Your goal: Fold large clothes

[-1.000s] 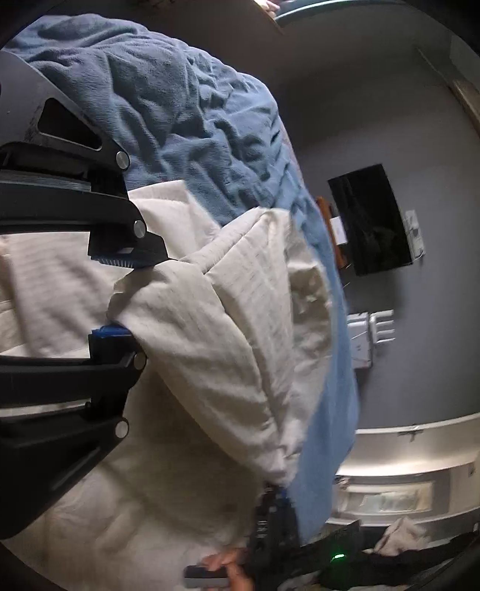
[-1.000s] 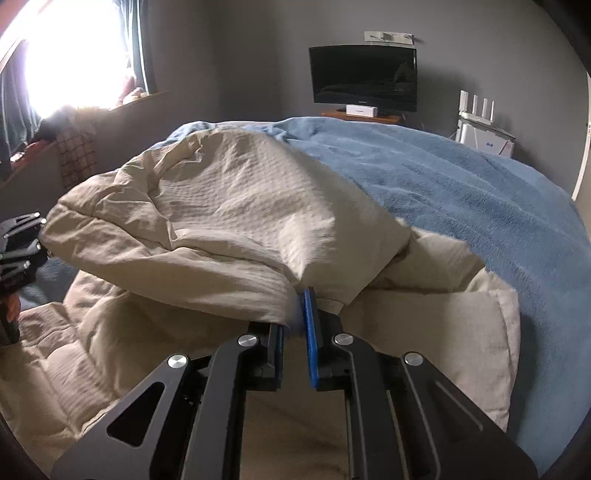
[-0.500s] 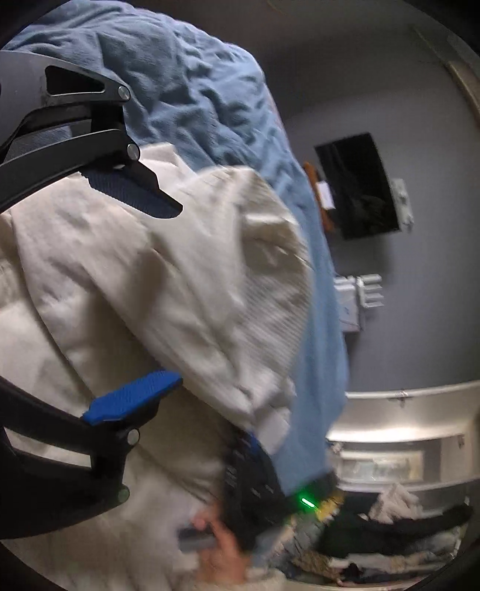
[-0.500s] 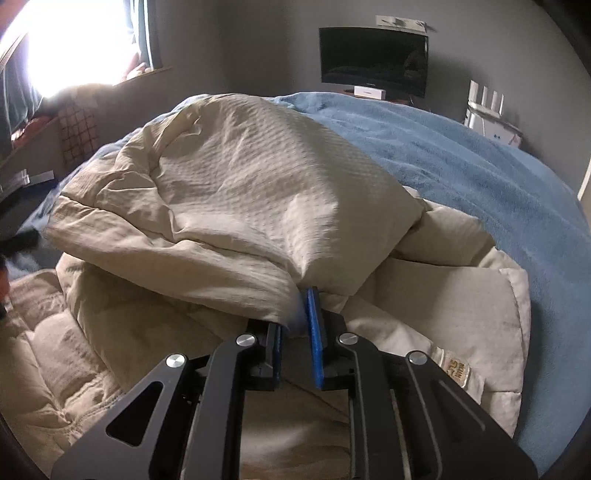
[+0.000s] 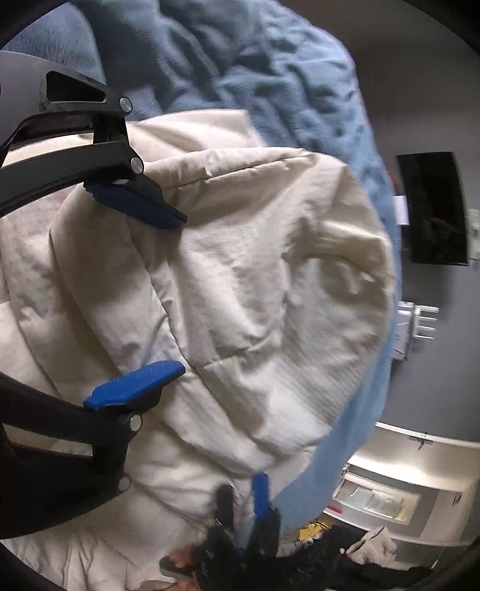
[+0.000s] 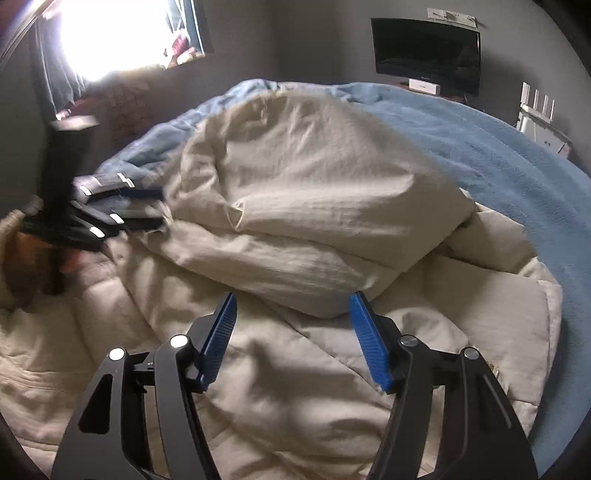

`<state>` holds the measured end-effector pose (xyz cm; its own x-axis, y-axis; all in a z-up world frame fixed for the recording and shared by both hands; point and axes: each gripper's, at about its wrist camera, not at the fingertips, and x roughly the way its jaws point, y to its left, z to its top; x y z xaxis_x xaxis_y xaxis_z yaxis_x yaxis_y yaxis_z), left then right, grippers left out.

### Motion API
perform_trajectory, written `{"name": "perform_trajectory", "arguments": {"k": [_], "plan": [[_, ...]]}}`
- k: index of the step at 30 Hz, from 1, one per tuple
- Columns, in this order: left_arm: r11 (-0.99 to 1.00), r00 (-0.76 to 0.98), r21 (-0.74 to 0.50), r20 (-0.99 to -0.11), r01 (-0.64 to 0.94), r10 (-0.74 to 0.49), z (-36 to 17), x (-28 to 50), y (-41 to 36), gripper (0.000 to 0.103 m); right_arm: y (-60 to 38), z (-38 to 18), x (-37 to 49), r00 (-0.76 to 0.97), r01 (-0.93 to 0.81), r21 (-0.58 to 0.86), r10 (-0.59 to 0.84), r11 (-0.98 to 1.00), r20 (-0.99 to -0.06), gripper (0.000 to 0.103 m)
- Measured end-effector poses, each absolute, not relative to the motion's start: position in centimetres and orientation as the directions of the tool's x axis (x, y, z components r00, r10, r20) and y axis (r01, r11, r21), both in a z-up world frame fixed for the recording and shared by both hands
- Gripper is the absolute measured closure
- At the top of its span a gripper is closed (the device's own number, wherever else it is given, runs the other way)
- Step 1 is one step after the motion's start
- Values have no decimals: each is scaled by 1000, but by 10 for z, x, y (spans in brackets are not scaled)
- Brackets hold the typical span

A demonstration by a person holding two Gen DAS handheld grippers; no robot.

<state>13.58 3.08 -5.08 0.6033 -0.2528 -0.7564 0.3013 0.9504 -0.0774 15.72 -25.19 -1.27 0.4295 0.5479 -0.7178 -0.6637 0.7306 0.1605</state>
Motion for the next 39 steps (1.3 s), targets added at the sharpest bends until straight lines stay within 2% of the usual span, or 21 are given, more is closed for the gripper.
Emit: {"name": "perform_trajectory", "arguments": {"k": [4, 10, 18, 26, 28, 32, 35, 37, 39], "plan": [[948, 592, -75, -765, 308, -253, -57, 137, 31, 31, -255, -1, 163, 465, -607, 253, 595, 753, -656, 42], [945, 575, -61, -781, 321, -245, -64, 139, 28, 27, -225, -18, 174, 526, -555, 108, 448, 825, -723, 42], [943, 555, -47, -798, 330, -234, -78, 148, 27, 27, -210, -59, 187, 512, -558, 6, 349, 830, -785, 42], [941, 550, 6, -813, 337, -192, -91, 151, 19, 27, -209, -78, 190, 512, -546, -2, 332, 838, -792, 42], [940, 569, 6, -797, 341, -201, -86, 146, 20, 27, -209, -78, 189, 517, -543, -6, 329, 840, -791, 42], [944, 659, -36, -707, 329, -257, -58, 133, 25, 27, -205, -80, 184, 533, -538, -26, 316, 843, -785, 42], [958, 715, -36, -658, 283, -236, -43, 138, 30, 10, -204, -81, 180, 539, -537, -30, 314, 843, -782, 42], [970, 741, -28, -640, 243, -204, -37, 149, 30, 8, -204, -82, 180, 538, -537, -27, 317, 843, -781, 42], [978, 720, -60, -668, 201, -189, -41, 167, 33, 8, -203, -81, 179, 538, -536, -25, 319, 844, -780, 42]]}}
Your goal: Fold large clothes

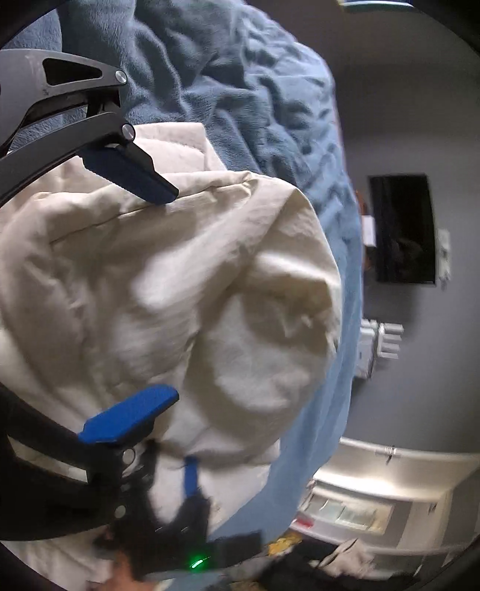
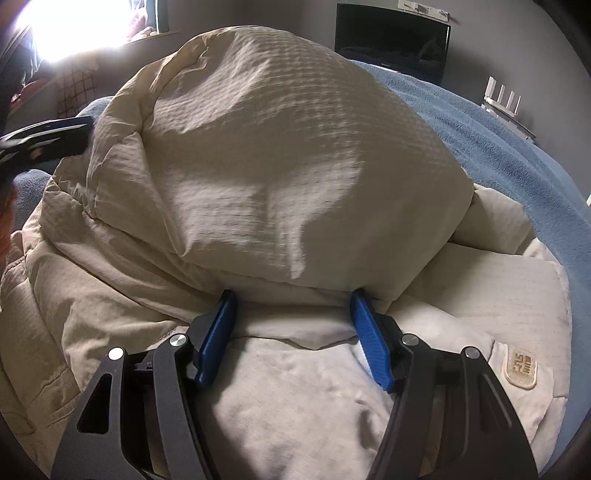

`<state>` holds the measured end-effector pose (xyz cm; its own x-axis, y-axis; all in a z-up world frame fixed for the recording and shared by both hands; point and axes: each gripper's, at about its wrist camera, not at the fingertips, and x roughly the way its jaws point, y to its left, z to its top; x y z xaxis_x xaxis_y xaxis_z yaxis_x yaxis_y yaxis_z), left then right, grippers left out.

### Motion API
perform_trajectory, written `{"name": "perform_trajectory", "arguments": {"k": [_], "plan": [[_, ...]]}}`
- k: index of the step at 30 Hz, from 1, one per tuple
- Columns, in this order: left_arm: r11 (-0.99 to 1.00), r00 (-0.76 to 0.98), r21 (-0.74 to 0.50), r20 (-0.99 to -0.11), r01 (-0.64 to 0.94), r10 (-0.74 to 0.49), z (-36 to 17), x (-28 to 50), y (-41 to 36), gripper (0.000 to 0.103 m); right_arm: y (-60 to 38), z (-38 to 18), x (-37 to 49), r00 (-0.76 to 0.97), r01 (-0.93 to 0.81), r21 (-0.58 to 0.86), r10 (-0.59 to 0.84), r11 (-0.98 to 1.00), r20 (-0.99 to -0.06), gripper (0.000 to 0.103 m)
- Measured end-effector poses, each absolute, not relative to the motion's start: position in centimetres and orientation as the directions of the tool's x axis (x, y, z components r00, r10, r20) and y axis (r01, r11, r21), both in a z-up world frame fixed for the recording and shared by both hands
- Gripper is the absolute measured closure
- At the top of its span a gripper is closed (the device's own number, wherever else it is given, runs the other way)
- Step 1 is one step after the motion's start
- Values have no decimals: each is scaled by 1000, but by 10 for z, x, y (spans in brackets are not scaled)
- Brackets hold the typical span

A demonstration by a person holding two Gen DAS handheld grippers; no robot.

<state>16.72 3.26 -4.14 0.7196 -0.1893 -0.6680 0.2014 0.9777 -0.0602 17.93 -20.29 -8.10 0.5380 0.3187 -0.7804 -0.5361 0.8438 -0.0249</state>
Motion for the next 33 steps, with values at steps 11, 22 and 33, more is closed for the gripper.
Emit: {"name": "perform_trajectory", "arguments": {"k": [11, 22, 33], "plan": [[982, 624, -72, -764, 174, -167, -84, 199, 45, 6, -208, -84, 186, 539, -543, -9, 340, 840, -771, 42], [985, 709, 55, -701, 162, -77, -47, 140, 25, 7, -214, -56, 148, 591, -488, -78, 264, 869, -762, 24], [985, 516, 40, -855, 169, -54, -68, 122, 23, 6, -266, -55, 111, 486, -362, 34, 220, 932, -846, 19]]}}
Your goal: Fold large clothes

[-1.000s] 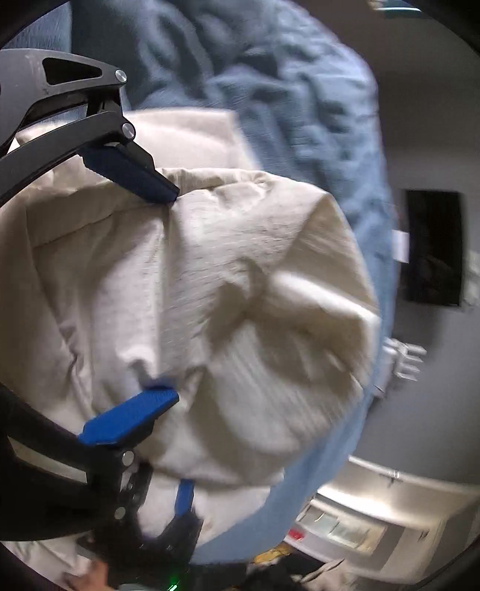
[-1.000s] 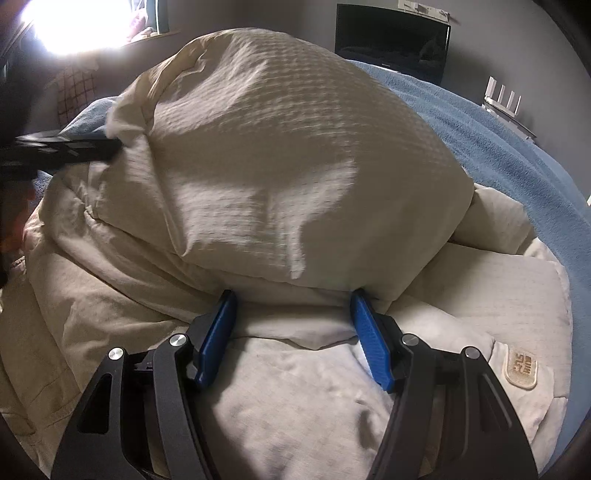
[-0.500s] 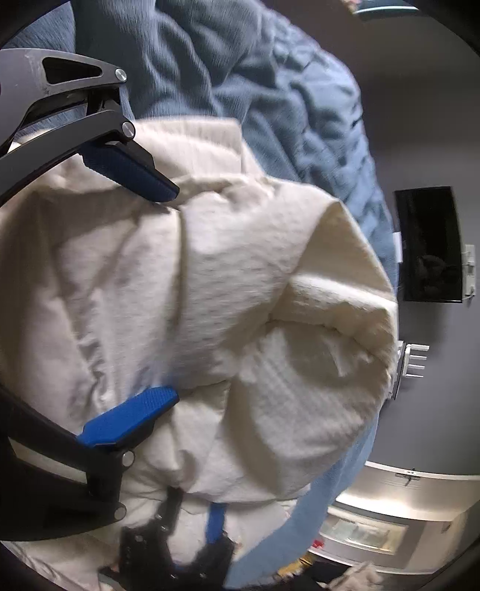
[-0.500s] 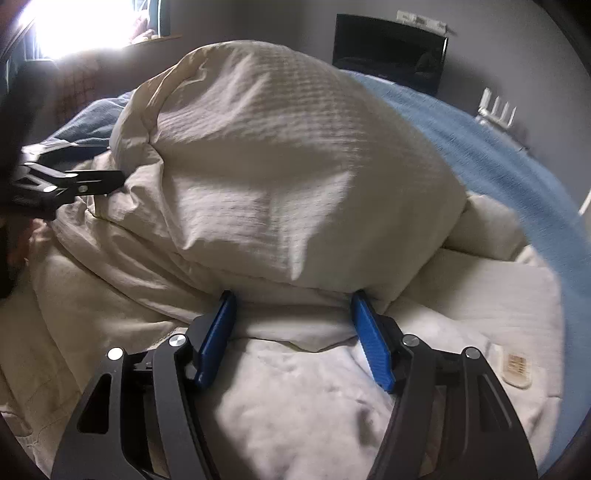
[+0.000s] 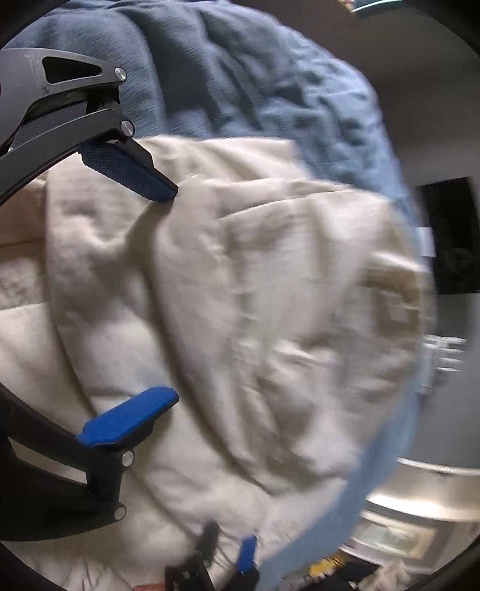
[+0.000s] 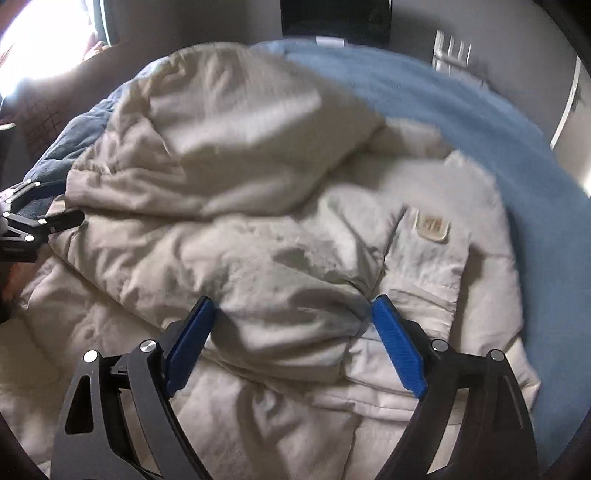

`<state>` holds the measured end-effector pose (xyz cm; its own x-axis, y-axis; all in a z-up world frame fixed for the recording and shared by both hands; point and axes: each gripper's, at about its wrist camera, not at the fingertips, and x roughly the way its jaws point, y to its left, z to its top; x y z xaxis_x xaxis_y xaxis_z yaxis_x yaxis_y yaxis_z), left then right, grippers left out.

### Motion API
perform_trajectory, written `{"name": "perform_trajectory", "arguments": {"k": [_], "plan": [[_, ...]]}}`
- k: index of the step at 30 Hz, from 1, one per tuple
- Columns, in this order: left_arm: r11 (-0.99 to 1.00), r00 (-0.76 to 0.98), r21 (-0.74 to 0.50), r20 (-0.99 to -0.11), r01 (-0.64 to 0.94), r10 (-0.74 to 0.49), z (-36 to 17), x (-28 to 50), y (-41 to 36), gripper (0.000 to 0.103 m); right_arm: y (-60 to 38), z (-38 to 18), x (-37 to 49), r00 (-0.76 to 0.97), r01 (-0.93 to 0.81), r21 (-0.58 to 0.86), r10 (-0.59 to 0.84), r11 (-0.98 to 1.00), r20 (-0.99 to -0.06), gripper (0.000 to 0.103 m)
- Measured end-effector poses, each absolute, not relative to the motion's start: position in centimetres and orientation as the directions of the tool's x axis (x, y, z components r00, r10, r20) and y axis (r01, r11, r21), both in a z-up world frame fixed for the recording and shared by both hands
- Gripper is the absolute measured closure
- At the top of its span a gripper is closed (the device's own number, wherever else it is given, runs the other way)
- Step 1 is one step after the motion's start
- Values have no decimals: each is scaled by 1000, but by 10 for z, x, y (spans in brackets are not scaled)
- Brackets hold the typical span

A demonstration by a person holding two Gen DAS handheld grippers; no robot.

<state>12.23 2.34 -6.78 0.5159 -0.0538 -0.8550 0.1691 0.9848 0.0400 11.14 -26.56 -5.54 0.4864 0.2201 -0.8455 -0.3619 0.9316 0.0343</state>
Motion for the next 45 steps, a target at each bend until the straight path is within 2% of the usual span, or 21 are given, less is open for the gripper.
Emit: {"name": "perform_trajectory", "arguments": {"k": [5, 10, 16, 25, 26, 30, 33, 39, 45], "plan": [[989, 496, 19, -867, 143, -55, -58, 114, 29, 7, -262, -36, 100, 510, -377, 1, 208, 926, -834, 19], [986, 538, -86, -830, 144, -151, -16, 64, 53, 7, -292, 20, 62, 560, -364, 23, 238, 931, -794, 19], [987, 594, -78, -791, 140, -147, 32, 3, 74, 7, -361, 71, 6, 592, -280, 99, 253, 955, -765, 19], [984, 541, -54, -830, 168, -138, 51, -77, 101, 7, -416, 91, -82, 531, -250, 122, 241, 960, -812, 19], [984, 533, -74, -832, 165, -152, 51, -85, 105, 9, -419, 89, -91, 512, -250, 124, 239, 960, -825, 19], [972, 441, -190, -867, 137, -231, 37, -113, 112, 31, -429, 82, -118, 445, -239, 178, 270, 955, -854, 19], [971, 400, -212, -885, 110, -239, 26, -130, 111, 35, -426, 76, -133, 403, -238, 197, 281, 951, -871, 25], [942, 368, -333, -874, 24, -318, 18, -148, 123, 39, -431, 64, -153, 344, -198, 232, 290, 952, -893, 45], [921, 339, -390, -864, 18, -373, 19, -153, 121, 41, -440, 57, -162, 253, -152, 309, 339, 939, -906, 47]]}}
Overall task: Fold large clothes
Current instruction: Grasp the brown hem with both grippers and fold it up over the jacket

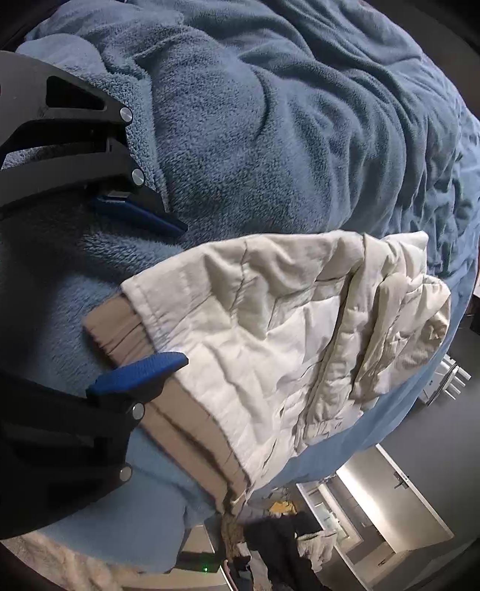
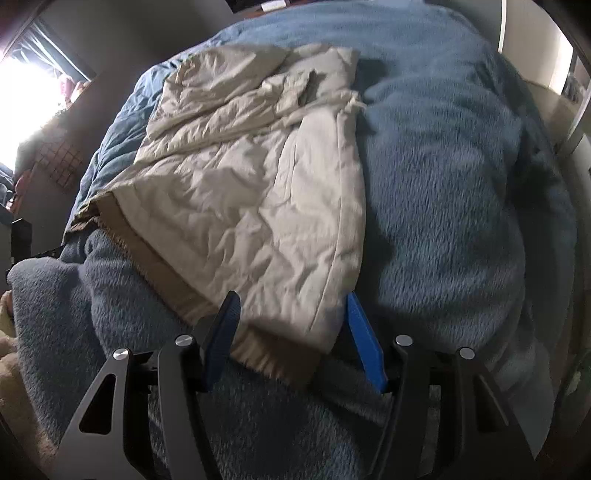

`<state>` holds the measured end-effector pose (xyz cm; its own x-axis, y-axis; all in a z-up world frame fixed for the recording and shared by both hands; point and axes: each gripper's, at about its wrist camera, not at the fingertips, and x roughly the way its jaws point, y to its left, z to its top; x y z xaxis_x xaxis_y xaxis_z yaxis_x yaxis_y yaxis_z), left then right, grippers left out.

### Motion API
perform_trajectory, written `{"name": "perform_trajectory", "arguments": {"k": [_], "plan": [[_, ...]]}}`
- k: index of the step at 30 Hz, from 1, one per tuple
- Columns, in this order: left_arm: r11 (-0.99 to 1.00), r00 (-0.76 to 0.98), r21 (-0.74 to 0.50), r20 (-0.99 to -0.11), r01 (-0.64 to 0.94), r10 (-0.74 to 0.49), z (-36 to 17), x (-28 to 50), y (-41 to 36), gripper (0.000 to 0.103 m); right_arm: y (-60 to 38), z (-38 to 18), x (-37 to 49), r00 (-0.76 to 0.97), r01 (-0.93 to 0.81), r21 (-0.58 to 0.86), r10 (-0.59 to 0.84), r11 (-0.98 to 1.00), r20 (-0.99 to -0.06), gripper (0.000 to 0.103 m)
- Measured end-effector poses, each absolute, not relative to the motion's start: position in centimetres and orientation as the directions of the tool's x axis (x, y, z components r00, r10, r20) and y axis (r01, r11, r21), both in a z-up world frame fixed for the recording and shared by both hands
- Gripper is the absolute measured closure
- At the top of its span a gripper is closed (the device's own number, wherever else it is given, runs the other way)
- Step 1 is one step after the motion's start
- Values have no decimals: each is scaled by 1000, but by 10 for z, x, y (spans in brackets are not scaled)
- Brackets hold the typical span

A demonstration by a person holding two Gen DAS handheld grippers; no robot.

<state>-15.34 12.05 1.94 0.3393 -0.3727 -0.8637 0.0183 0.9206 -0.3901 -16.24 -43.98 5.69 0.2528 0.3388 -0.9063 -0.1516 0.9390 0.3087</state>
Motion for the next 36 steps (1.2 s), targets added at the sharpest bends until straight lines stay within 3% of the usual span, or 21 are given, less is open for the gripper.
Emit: {"name": "perform_trajectory", "arguments": {"k": [10, 12, 14, 16, 18, 20, 36], "plan": [[906, 365, -424, -841, 13, -399, 9, -156, 120, 40, -457, 30, -158, 187, -38, 455, 453, 890, -871, 47], [911, 369, -412, -843, 22, -390, 11, -156, 117, 43, -449, 35, -158, 199, -72, 461, 466, 884, -862, 59], [908, 378, -416, -835, 45, -401, 15, -155, 115, 56, -437, 46, -158, 242, -140, 391, 414, 910, -877, 85], [915, 385, -398, -836, 61, -390, 19, -154, 115, 64, -433, 60, -156, 291, -181, 374, 413, 910, -863, 88], [918, 404, -392, -832, 57, -380, 23, -150, 121, 79, -435, 72, -152, 336, -201, 366, 415, 909, -846, 88], [903, 421, -427, -810, 53, -408, 28, -147, 128, 86, -434, 86, -146, 384, -219, 358, 418, 908, -823, 89], [904, 613, -409, -685, 125, -394, 98, -57, 145, 90, -426, 152, -62, 583, -295, 320, 435, 900, -686, 89]]}}
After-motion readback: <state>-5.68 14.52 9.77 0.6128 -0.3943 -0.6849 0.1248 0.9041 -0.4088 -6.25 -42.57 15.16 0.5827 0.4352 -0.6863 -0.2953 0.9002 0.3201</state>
